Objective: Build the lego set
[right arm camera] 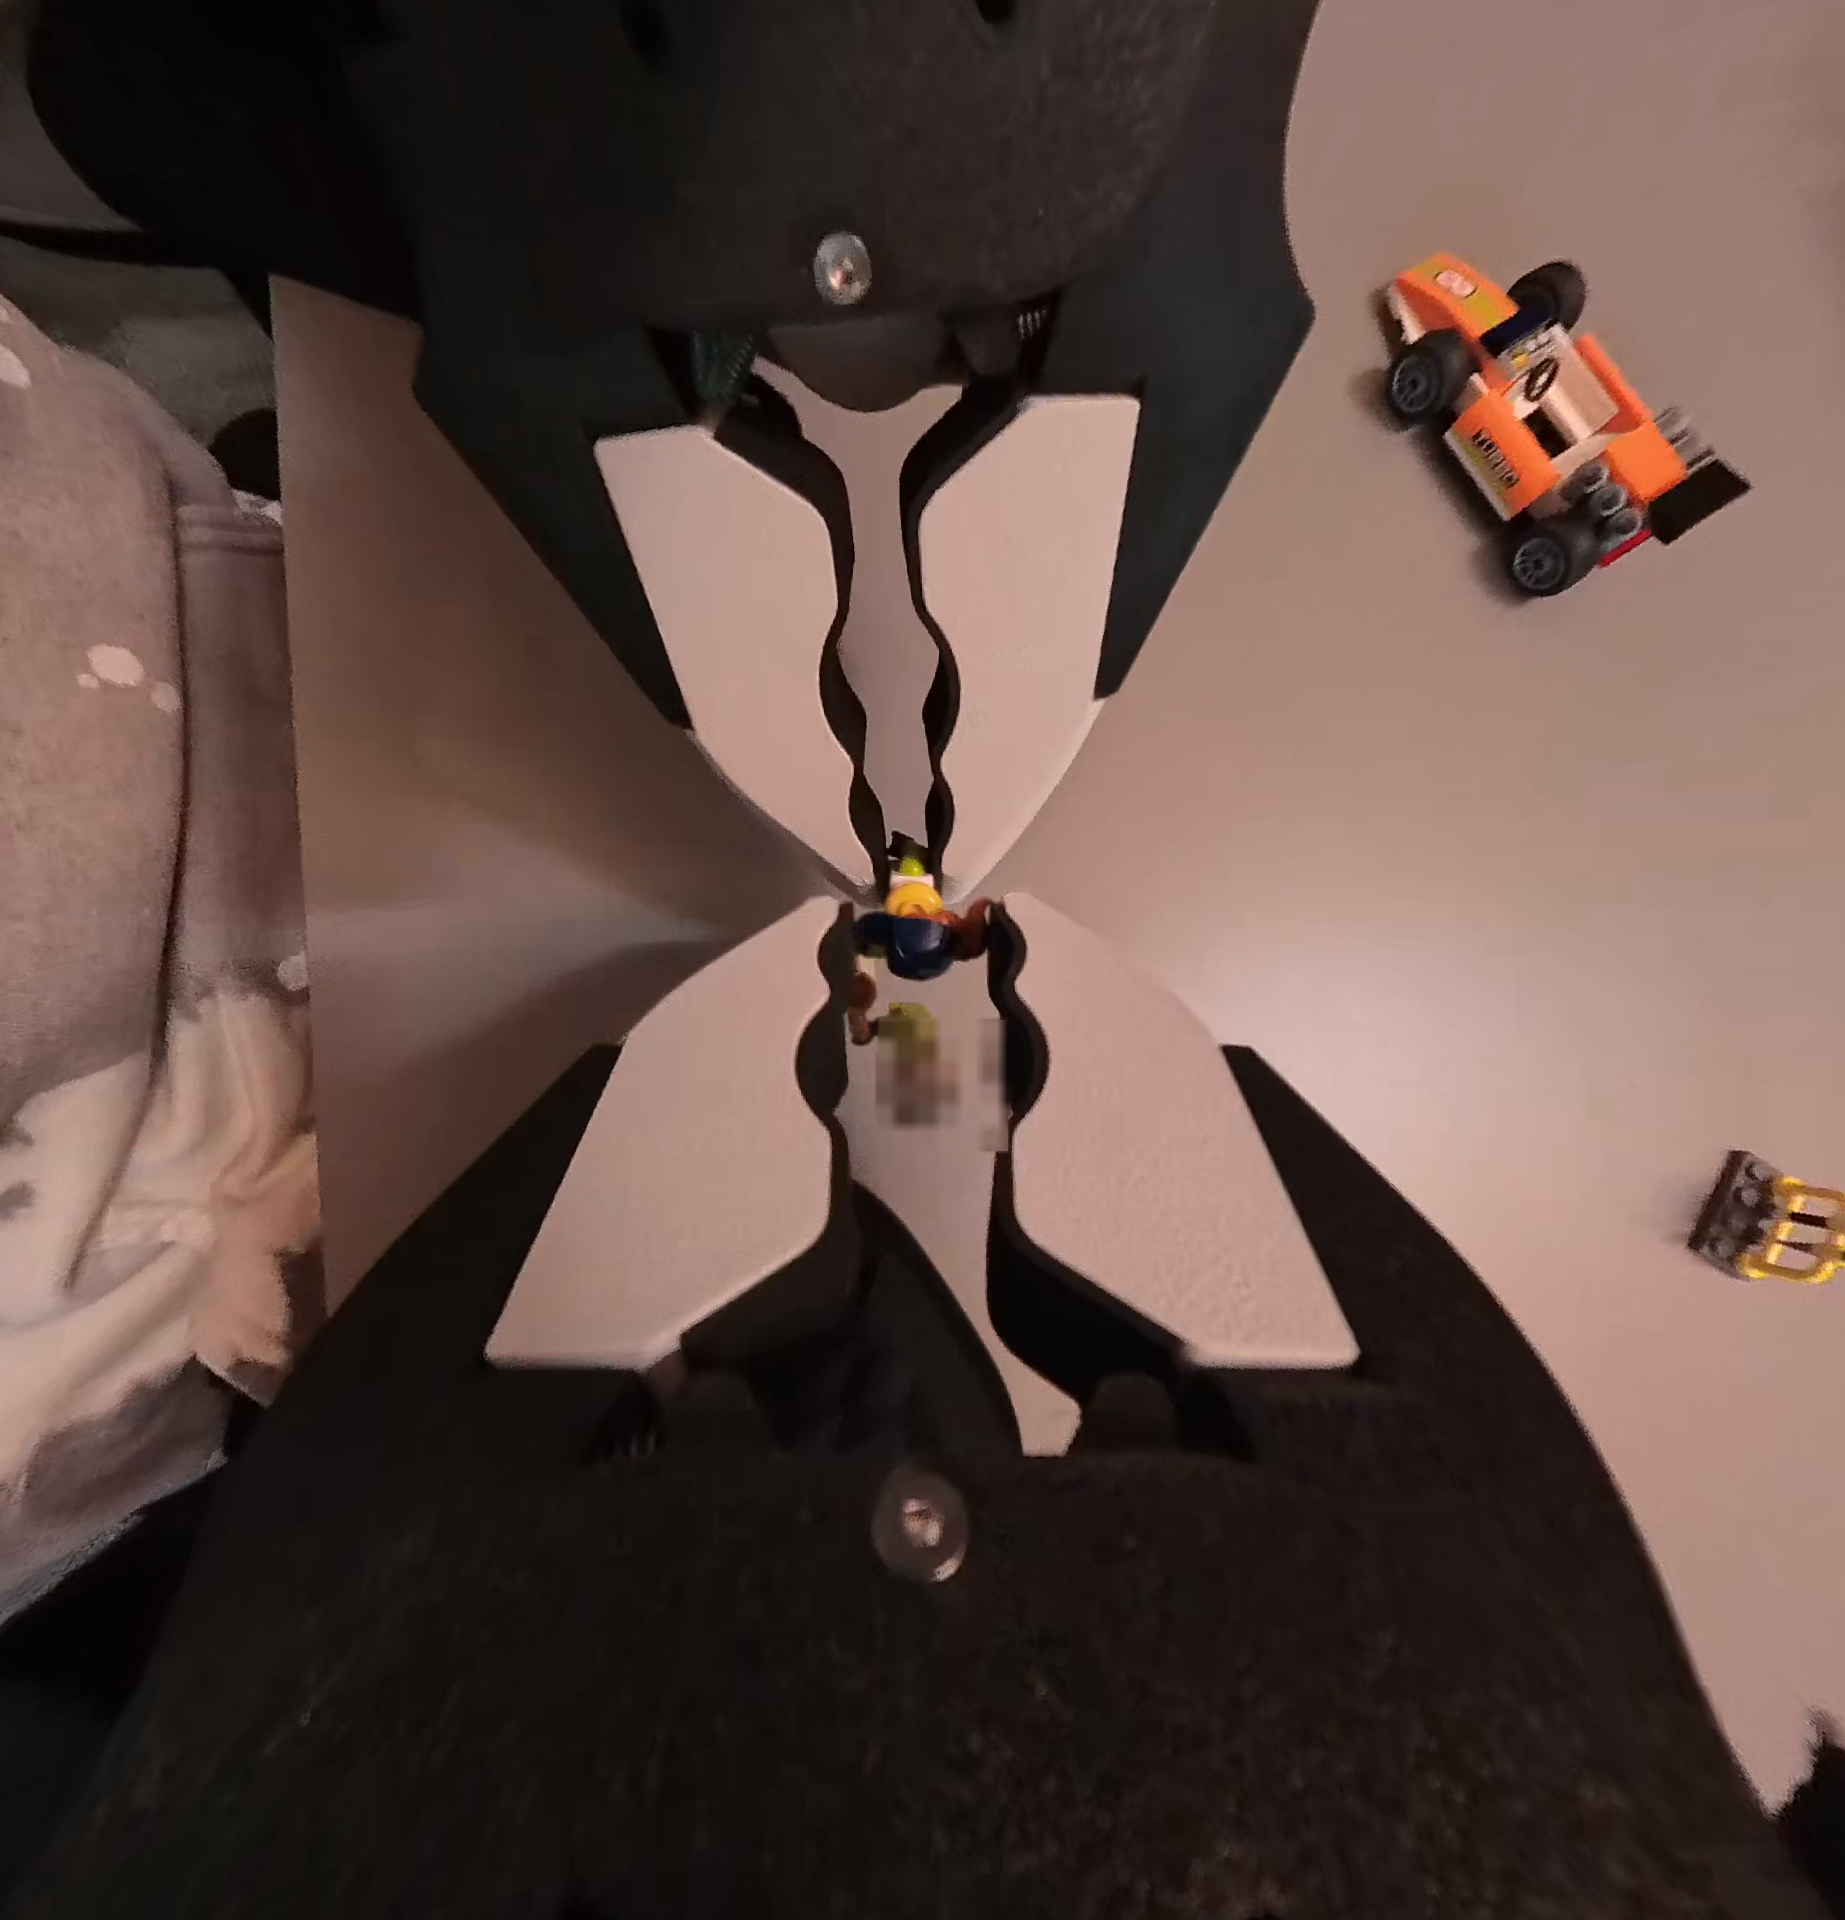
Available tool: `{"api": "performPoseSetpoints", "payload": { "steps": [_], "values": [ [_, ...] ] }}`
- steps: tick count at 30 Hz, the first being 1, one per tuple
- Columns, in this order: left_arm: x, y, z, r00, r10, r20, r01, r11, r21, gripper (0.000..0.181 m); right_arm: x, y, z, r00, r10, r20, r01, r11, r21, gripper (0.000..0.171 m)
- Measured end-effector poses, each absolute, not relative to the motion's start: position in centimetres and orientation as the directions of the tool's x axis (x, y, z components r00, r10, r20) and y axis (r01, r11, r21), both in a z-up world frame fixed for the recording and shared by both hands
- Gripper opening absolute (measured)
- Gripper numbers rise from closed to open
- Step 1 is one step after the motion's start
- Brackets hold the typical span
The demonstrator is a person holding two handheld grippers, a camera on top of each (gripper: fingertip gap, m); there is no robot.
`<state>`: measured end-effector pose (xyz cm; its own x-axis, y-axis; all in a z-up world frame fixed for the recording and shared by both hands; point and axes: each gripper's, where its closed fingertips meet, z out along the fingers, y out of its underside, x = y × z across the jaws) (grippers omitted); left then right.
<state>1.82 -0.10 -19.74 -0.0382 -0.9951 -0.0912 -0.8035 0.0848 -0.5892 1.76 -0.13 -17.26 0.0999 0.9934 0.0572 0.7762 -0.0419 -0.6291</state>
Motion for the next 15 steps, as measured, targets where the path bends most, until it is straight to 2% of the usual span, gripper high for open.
{"api": "performPoseSetpoints", "payload": {
  "steps": [9,15],
  "values": [
    [2.44,-0.48,-20.13,-0.034,-0.994,-0.100,-0.770,0.090,-0.632,0.009,1.72,-0.46,-17.75,0.035,0.998,0.042,0.849,-0.008,-0.528,0.024],
    [2.52,-0.22,-19.73,-0.022,-0.994,-0.109,-0.734,0.090,-0.674,0.009,1.61,-0.36,-17.67,0.021,0.999,0.039,0.862,0.001,-0.507,0.024]
  ]
}}
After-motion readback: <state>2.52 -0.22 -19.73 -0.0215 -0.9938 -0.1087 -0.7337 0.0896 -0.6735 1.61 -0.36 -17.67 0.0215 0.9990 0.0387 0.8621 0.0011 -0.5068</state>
